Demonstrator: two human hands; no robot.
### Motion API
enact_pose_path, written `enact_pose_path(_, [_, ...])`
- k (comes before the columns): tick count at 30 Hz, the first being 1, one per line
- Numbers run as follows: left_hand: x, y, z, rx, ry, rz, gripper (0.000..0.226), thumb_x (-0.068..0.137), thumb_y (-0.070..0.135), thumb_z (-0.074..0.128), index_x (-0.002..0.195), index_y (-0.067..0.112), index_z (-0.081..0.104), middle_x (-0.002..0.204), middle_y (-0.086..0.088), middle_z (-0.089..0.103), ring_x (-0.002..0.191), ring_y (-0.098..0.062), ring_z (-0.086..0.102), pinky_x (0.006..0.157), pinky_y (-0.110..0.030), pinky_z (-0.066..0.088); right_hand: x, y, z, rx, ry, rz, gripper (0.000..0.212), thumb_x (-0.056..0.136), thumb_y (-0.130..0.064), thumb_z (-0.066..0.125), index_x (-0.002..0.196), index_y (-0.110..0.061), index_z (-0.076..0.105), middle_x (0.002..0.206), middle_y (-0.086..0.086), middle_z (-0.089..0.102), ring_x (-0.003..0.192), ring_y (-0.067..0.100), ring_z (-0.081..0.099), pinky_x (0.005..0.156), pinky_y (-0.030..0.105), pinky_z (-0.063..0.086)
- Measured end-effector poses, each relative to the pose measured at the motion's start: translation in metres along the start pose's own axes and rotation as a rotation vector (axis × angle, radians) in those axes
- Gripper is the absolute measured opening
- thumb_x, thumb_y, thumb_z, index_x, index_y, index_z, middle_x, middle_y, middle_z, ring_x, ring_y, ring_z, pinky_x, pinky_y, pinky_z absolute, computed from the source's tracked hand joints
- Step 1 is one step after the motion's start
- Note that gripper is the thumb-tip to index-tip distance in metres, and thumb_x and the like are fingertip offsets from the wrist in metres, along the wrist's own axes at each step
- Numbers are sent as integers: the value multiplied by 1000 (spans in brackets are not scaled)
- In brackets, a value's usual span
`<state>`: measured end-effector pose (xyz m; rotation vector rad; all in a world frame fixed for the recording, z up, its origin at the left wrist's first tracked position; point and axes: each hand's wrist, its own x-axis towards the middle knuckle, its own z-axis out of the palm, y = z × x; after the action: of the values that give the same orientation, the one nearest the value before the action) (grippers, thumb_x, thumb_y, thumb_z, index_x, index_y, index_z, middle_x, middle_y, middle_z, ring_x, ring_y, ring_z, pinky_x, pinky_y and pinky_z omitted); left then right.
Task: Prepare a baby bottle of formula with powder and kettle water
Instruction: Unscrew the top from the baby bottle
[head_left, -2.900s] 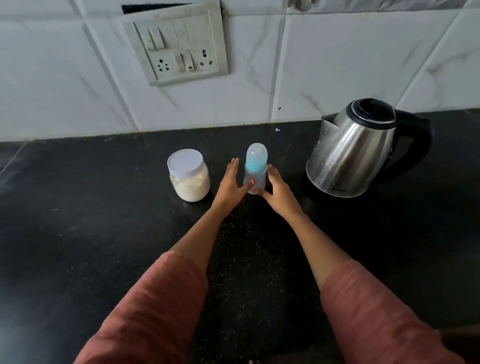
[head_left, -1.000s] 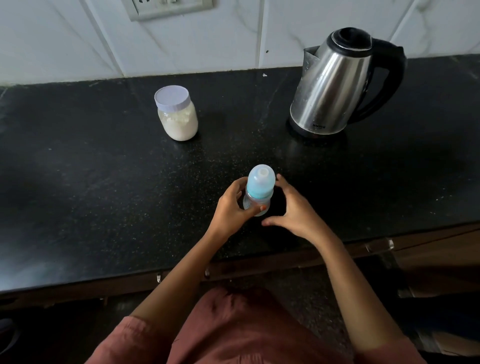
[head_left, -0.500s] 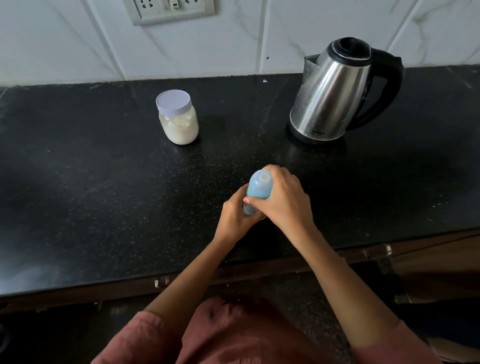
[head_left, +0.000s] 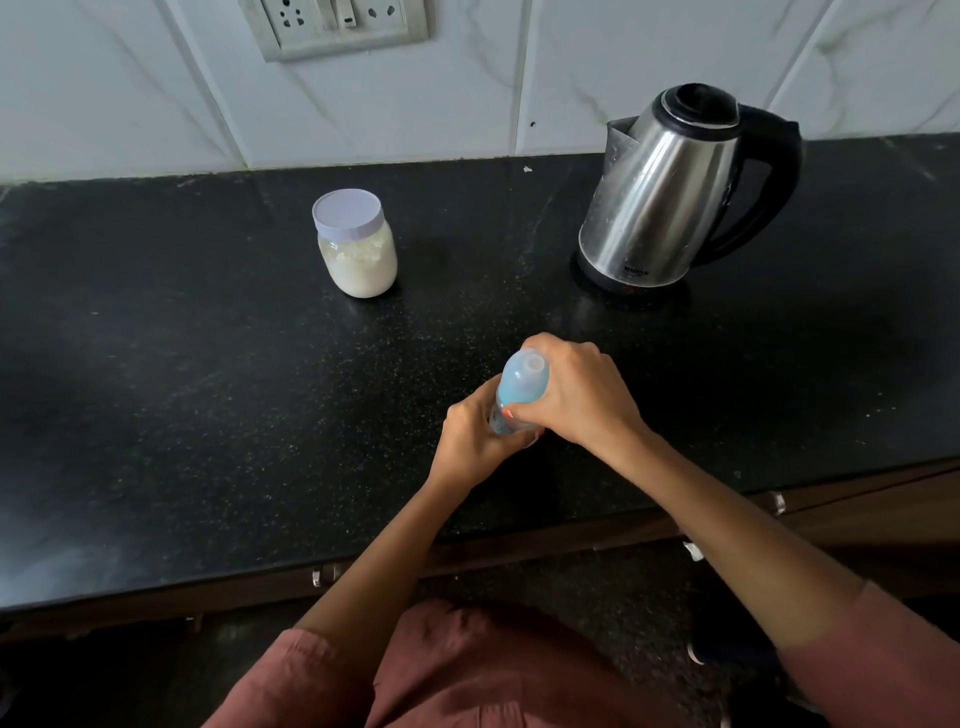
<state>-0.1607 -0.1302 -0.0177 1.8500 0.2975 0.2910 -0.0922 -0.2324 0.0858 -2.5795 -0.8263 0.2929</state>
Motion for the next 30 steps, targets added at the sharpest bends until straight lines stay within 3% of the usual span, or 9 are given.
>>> enact_pose_path(4, [1,-2,-1,-9,-13,2,52,70,18,80,114,27,53,98,18,62,96,7,59,79,-10,47,9,5,-16,18,-190,-107,50,60,-21,79,105,-25,58,98,2,65,86,19,60,64,26,42])
enact_pose_path(8, [1,-3,0,-20,-13,-6,53,69,19,80,114,28,52,98,17,63,95,6,60,78,-10,48,23,5,-35,-33,-453,-299,50,64,-10,75,107,-25,55,105,-4,60,95,14,57,79,36,50])
enact_pose_path(11, [1,-4,0,-17,-7,-10,52,69,20,80,113,25,54,95,16,64,92,6,61,75,-10,48,29,3,-38,-87,-538,-332,50,69,-9,73,111,-26,52,113,-7,55,103,15,53,83,40,49])
enact_pose_path(15, [1,-4,1,1,2,-14,52,69,25,79,115,25,55,93,16,65,91,5,62,72,-10,48,20,-2,-30,-89,-412,-222,74,67,-39,76,130,-24,40,133,-7,39,118,13,43,89,30,41])
enact_pose_path(19, [-1,-3,1,-2,21,-28,55,67,21,80,108,41,49,89,23,62,87,12,61,70,-5,46,9,-14,-15,-221,-202,18,71,71,-60,63,123,-15,43,122,8,48,106,30,54,73,32,35])
enact_pose_path(24, [0,-3,1,24,9,-20,55,68,21,80,108,41,49,91,21,62,89,11,60,73,-7,47,10,-19,-13,-269,-200,-54,47,75,-34,69,112,-15,47,112,9,57,97,28,59,65,29,36])
enact_pose_path(27, [0,-3,0,16,2,-24,56,68,20,80,111,36,49,94,21,62,92,11,59,75,-6,46,13,-17,-24,-301,-312,-214,43,72,-21,72,109,-20,51,110,3,55,98,23,55,66,29,35])
enact_pose_path(30, [0,-3,1,9,3,-30,50,68,20,81,103,39,50,93,22,62,91,12,59,74,-6,46,19,-13,-32,-340,-464,-399,43,73,-9,70,110,-24,53,116,-2,48,106,17,47,71,28,37])
